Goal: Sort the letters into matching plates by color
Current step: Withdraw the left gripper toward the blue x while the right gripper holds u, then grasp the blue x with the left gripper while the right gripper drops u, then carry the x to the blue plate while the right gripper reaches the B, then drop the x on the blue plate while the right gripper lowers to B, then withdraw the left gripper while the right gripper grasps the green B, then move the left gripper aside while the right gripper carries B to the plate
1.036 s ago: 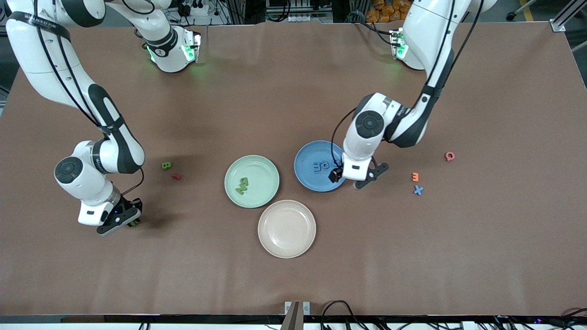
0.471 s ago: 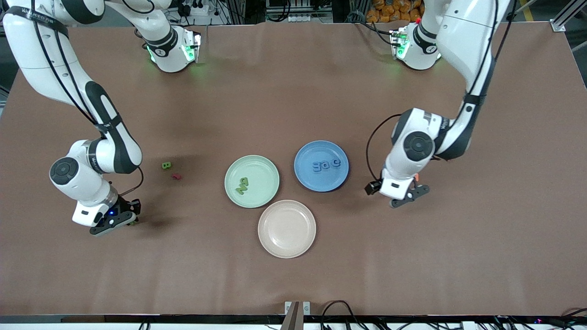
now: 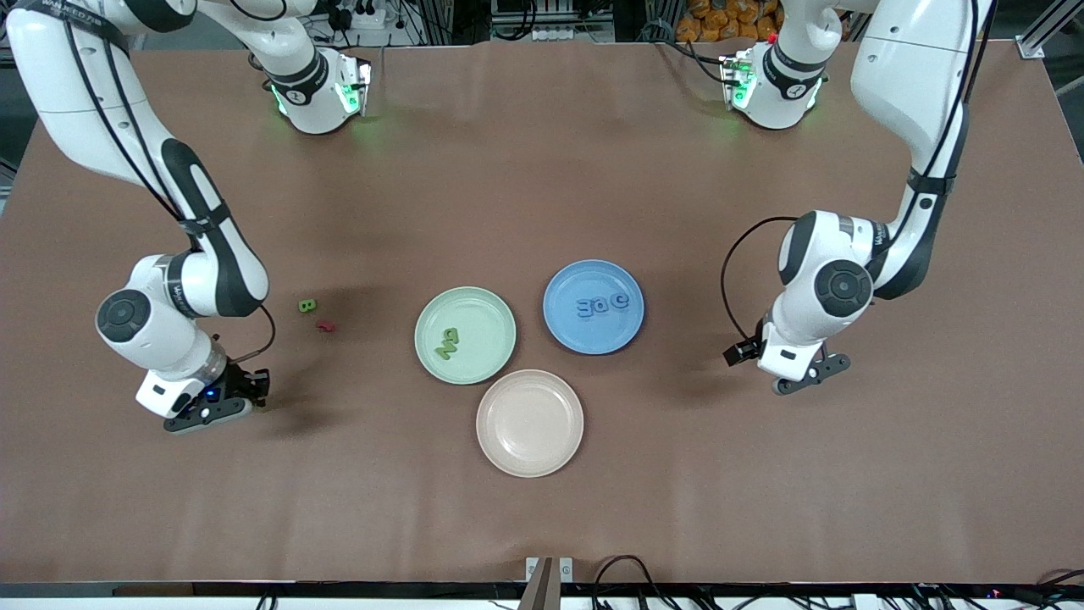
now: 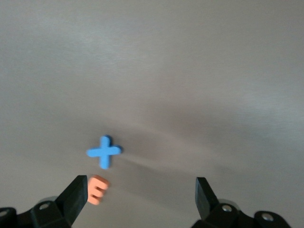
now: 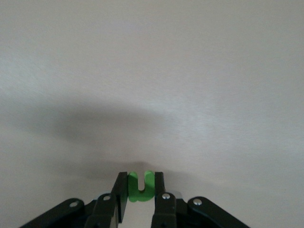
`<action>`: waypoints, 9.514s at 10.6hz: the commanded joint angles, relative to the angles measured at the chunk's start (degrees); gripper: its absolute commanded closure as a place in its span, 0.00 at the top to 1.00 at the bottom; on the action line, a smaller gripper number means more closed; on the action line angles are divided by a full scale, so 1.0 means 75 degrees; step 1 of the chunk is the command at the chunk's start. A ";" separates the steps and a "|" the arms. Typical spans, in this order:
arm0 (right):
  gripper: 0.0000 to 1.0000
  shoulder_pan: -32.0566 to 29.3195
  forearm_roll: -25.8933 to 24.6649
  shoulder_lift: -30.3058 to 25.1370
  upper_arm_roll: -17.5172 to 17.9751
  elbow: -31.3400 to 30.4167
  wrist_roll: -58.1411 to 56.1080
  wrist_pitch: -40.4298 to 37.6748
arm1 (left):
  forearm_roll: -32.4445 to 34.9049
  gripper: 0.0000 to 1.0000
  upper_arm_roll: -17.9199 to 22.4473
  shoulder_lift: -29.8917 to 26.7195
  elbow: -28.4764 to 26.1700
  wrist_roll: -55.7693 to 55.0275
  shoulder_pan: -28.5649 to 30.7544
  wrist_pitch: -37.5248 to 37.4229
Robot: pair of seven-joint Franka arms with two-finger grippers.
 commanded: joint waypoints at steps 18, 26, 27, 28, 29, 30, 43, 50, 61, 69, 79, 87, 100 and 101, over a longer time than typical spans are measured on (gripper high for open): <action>0.23 0.3987 0.1153 -0.0581 0.0045 0.0002 0.7745 -0.1270 | 0.0179 0.00 -0.0062 0.0410 -0.0579 0.5868 0.0816 0.0870; 1.00 0.3941 0.0919 -0.0627 -0.0258 -0.0080 0.6486 -0.1550 | 0.0120 0.00 -0.0132 0.0106 -0.0498 0.4710 0.0664 0.0835; 1.00 0.3813 0.0907 -0.0639 -0.0387 -0.0080 0.5762 -0.1574 | 0.0109 0.00 -0.0144 0.0012 -0.0486 0.4382 0.0524 0.0835; 1.00 0.3696 0.0907 -0.0639 -0.0481 -0.0080 0.5314 -0.1598 | 0.0097 0.00 -0.0144 -0.0023 -0.0474 0.3927 0.0384 0.0834; 1.00 0.3544 0.0895 -0.0639 -0.0528 -0.0091 0.5008 -0.1621 | 0.0097 0.00 -0.0156 -0.0047 -0.0474 0.3330 0.0150 0.0823; 1.00 0.3333 0.0907 -0.0674 -0.0552 -0.0091 0.4645 -0.1656 | 0.0097 0.00 -0.0156 -0.0047 -0.0474 0.2768 -0.0142 0.0800; 1.00 0.1550 0.0544 -0.2536 -0.0869 -0.3371 0.1173 -0.0344 | 0.0085 0.00 -0.0379 -0.0059 0.0299 -0.1560 -0.2827 -0.0279; 1.00 0.1621 0.0567 -0.3087 -0.0857 -0.4671 0.1172 0.0556 | 0.0097 0.99 -0.0414 -0.0036 0.0300 -0.2136 -0.3461 -0.0490; 1.00 0.1210 0.0415 -0.2291 -0.0740 -0.4896 0.1137 0.1707 | 0.0191 1.00 -0.0367 -0.0620 0.0229 0.0683 -0.0898 -0.0957; 0.50 0.1116 0.0415 -0.2268 -0.0740 -0.4885 0.1137 0.1695 | 0.0121 1.00 -0.0356 -0.1077 0.0159 0.3461 0.0733 -0.1122; 0.25 0.1163 0.0415 -0.2361 -0.0728 -0.4522 0.1184 0.1007 | 0.0062 1.00 -0.0367 -0.3197 0.0182 0.4484 0.1343 -0.2736; 0.21 0.1689 0.0532 -0.2549 -0.0154 -0.3948 0.3067 0.0746 | -0.0361 1.00 -0.0215 -0.4733 0.1050 0.4367 0.1659 -0.4532; 0.18 0.4175 0.0755 -0.0699 -0.0037 -0.0597 0.7510 -0.0567 | -0.0676 1.00 -0.0051 -0.4067 0.2127 0.5024 0.1648 -0.5623; 0.18 0.4221 0.0755 -0.0651 -0.0025 -0.0526 0.7698 -0.0567 | -0.0665 1.00 -0.0051 -0.4043 0.2139 0.5024 0.1683 -0.5623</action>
